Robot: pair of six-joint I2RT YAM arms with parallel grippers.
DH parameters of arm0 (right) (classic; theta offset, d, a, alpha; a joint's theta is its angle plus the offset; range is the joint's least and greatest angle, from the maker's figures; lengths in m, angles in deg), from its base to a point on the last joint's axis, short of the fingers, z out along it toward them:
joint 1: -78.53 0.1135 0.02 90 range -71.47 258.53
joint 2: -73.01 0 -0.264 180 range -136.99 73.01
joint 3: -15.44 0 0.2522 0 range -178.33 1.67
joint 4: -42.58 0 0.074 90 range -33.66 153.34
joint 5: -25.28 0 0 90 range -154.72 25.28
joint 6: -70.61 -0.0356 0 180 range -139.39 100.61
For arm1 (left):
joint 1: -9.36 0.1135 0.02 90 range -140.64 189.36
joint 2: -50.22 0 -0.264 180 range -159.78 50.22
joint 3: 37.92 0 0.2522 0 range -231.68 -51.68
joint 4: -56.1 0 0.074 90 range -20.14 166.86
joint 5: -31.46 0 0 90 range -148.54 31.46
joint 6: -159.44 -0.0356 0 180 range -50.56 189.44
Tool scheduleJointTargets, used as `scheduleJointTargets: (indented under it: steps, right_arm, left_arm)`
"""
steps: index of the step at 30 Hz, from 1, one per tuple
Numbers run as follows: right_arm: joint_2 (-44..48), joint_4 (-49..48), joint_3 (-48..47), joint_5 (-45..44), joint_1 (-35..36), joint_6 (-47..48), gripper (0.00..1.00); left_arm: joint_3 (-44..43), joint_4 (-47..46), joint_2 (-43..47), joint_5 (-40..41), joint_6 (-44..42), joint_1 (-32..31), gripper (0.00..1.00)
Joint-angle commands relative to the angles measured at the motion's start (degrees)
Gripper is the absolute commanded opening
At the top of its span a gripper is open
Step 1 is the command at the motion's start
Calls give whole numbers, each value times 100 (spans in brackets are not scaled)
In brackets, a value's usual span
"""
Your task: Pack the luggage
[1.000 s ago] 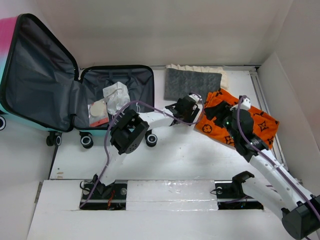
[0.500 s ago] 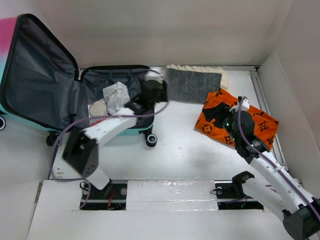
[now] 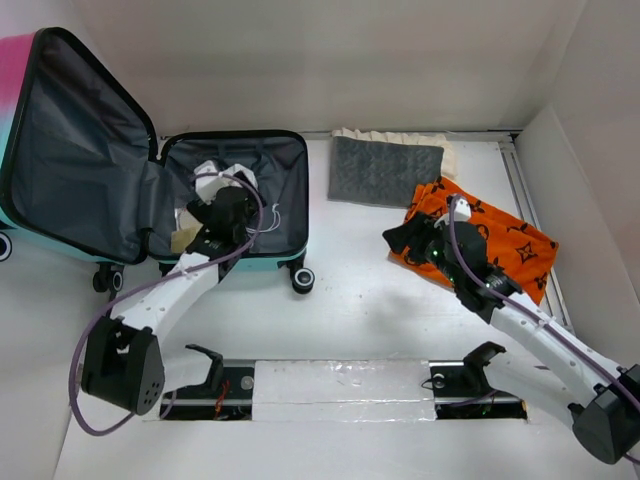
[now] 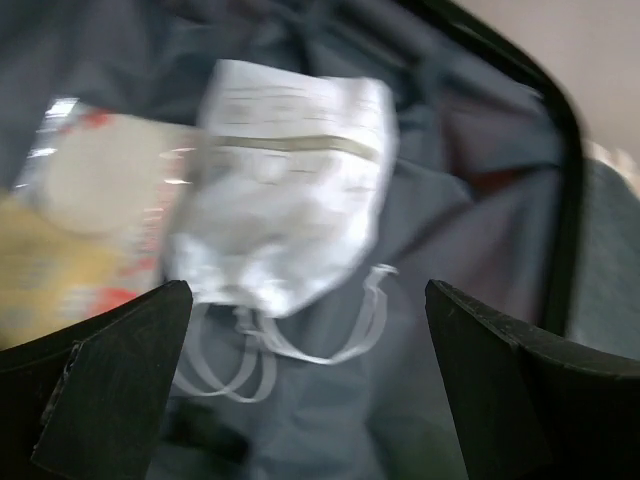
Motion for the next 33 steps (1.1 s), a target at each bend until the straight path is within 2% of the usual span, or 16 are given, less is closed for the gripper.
scheduleJointTargets:
  steps: [1,5,6,8,10,14,15,18,22,28,33]
  right_arm:
    - [40,-305,-67,-166,101,63,72]
    - [197,-201,-66,-359,153,2,72]
    - [268,-25,-66,-447,154,1,71]
    - [497,247,-206,-973,154,1,71]
    - [1005,607,-347,-1499,154,1,71]
    - [1727,811,-855,-1845,154,176,71]
    - [1780,863,-953,-1924,154,177,71]
    - [1833,987,-1182,-1924,154,230,71]
    - [1754,917,-1130,-1626,154,283,71]
    - [1534,864,-937,-1240,154,221,71]
    - [1412,671,-743,-975,154,168,71]
  left_arm:
    - [-628,-840,-192,-645,-283,-501,100]
    - [-1401,-1122,-702,-1120,-863,-960,98]
    - [-1524,-1202,-825,-1539,-1005,-1048,82]
    - [-2024,-1203,-1351,-1937,-1208,-1346,74]
    - [-2524,-782,-1756,-2297,-1313,-1645,63]
    - [-2807,-649,-2756,-2702,-1288,-2611,67]
    - [-2861,-502,-2925,-2704,-1174,-2961,70]
    - [-2913,-500,-3460,-2783,-815,-3437,78]
    - [-2914,-702,-4050,-2932,-523,-3492,82]
    - [-3327,-737,-4815,-2880,-461,-3492,82]
    - [-3564,-790,-5202,-2739,-400,-3440,78]
